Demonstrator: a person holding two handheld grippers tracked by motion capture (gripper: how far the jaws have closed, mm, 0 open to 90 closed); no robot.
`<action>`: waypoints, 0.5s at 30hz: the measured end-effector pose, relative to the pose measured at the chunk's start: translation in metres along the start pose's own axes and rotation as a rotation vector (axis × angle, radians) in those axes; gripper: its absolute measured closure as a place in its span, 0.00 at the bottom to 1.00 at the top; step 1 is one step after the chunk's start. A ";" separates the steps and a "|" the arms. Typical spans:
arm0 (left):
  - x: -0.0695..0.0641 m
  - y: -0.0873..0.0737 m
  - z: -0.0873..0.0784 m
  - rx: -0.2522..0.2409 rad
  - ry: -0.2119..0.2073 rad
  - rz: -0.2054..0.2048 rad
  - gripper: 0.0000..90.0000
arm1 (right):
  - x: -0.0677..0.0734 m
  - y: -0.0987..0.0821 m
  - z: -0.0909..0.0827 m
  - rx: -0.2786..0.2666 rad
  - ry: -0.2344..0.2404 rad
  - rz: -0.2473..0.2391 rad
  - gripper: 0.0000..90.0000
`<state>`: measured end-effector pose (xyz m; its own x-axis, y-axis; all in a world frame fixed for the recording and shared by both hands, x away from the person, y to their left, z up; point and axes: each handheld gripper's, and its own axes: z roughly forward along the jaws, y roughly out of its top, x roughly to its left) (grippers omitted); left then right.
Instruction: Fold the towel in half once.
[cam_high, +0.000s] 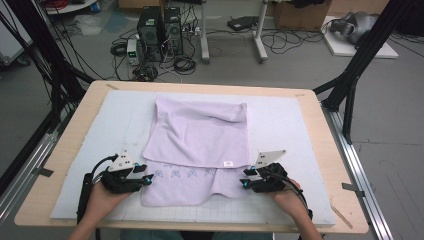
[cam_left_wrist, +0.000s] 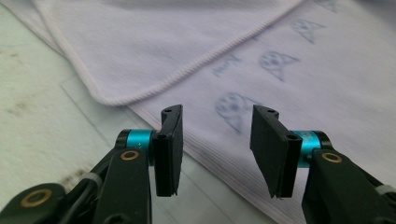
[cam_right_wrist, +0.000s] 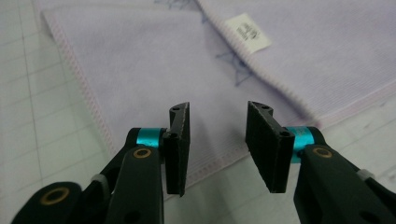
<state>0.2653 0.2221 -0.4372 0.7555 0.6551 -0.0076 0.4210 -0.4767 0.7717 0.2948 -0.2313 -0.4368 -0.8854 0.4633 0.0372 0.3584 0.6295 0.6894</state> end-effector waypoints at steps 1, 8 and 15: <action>-0.003 -0.003 0.000 0.007 -0.003 0.009 0.60 | 0.001 -0.002 0.002 0.001 -0.009 -0.008 0.69; -0.009 -0.009 0.001 0.011 0.000 0.058 0.89 | 0.003 -0.005 0.002 -0.027 0.012 -0.013 0.98; -0.007 -0.010 -0.007 -0.005 0.006 0.052 0.97 | 0.000 -0.016 -0.016 -0.040 0.002 0.018 0.99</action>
<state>0.2524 0.2263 -0.4399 0.7734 0.6329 0.0363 0.3788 -0.5073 0.7741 0.2842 -0.2511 -0.4361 -0.8796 0.4729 0.0511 0.3618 0.5955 0.7172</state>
